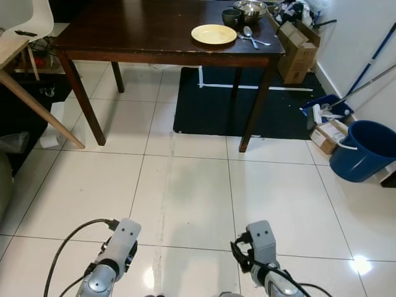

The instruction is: Setting the table

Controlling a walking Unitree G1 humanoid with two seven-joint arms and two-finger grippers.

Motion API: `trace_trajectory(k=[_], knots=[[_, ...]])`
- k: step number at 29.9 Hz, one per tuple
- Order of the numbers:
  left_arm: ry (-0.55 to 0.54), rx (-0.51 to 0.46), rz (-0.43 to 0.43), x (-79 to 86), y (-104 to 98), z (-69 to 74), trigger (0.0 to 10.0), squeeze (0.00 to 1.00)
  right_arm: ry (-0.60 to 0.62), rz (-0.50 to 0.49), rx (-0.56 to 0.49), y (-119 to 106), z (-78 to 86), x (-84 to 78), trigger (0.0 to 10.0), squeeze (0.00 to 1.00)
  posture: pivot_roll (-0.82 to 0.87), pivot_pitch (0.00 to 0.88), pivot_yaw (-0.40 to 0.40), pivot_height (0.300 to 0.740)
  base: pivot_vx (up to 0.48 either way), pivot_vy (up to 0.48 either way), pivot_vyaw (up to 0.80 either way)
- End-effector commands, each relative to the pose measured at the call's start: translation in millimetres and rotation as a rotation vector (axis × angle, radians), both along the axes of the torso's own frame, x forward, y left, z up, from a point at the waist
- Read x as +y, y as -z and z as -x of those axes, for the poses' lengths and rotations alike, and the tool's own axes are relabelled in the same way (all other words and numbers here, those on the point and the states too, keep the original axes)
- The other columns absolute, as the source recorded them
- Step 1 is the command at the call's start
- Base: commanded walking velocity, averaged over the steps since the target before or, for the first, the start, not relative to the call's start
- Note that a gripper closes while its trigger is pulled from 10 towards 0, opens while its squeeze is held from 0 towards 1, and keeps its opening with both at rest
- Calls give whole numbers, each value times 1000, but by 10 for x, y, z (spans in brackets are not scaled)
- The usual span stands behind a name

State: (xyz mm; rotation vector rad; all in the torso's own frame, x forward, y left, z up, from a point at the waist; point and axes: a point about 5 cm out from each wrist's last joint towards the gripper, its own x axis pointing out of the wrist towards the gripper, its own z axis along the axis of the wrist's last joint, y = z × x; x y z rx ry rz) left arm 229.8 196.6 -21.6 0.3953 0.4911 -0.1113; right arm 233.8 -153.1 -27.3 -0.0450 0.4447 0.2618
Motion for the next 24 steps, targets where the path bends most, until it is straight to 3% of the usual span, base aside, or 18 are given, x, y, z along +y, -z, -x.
trace_trajectory(k=[1, 4, 5, 10, 15, 24], knots=[[-22, -31, 25, 5, -31, 6, 10000, 0, 20, -6, -29, -48, -29, -32, 10000, 0, -100, 14, 23, 740, 0, 0, 0], [-45, -168, 57, 4, -239, -68, 10000, 0, 69, -6, -117, -201, -125, -108, 10000, 0, -102, 11, 22, 740, 0, 0, 0], [-45, -168, 57, 4, -239, -68, 10000, 0, 69, -6, -117, -201, -125, -108, 10000, 0, -102, 11, 22, 740, 0, 0, 0], [-91, -341, 64, 37, -584, -182, 10000, 0, 172, -40, -245, -433, -140, -209, 10000, 0, -106, 9, 29, 740, 0, 0, 0], [-60, -368, 73, -14, -704, -225, 10000, 0, 177, -72, -277, -513, -95, -176, 10000, 0, -111, 14, 37, 740, 0, 0, 0], [-37, -366, 79, -100, -721, -237, 10000, 0, 175, -102, -318, -623, -166, -131, 10000, 0, -109, 15, 31, 740, 0, 0, 0]])
